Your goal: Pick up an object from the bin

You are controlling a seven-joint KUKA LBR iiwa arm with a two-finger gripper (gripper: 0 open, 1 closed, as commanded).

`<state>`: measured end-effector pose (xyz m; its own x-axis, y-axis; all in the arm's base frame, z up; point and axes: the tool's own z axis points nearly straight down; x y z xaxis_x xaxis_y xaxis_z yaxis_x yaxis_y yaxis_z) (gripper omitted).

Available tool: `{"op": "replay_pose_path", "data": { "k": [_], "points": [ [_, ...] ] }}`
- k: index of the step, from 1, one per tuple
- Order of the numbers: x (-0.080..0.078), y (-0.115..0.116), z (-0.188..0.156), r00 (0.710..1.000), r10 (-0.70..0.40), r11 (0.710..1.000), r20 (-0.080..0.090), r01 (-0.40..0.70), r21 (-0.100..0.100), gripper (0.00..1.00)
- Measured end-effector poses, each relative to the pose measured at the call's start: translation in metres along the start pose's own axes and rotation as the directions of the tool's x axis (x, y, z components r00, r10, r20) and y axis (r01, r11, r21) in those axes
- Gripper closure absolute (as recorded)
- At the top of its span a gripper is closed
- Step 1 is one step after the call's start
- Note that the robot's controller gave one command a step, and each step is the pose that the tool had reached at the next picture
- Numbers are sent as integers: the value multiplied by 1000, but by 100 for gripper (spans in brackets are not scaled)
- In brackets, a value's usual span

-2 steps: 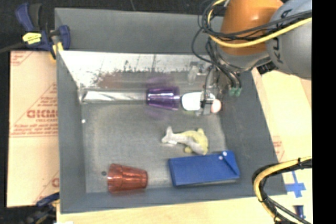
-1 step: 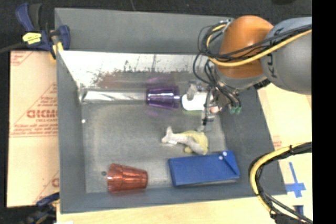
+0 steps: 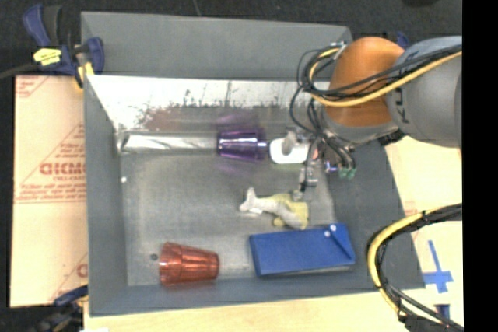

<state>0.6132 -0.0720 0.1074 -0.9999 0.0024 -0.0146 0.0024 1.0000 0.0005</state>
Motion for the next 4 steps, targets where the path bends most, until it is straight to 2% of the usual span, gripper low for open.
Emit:
{"op": "replay_pose_path", "data": {
  "k": [1,2,3,4],
  "points": [
    [29,16,-17,996,-85,996,-9,85,1,0],
    [12,32,-83,999,-54,999,-5,54,1,0],
    [39,32,-59,1000,3,1000,4,-3,1,0],
    [77,-4,-33,999,41,999,6,-41,1,0]
  ]
}}
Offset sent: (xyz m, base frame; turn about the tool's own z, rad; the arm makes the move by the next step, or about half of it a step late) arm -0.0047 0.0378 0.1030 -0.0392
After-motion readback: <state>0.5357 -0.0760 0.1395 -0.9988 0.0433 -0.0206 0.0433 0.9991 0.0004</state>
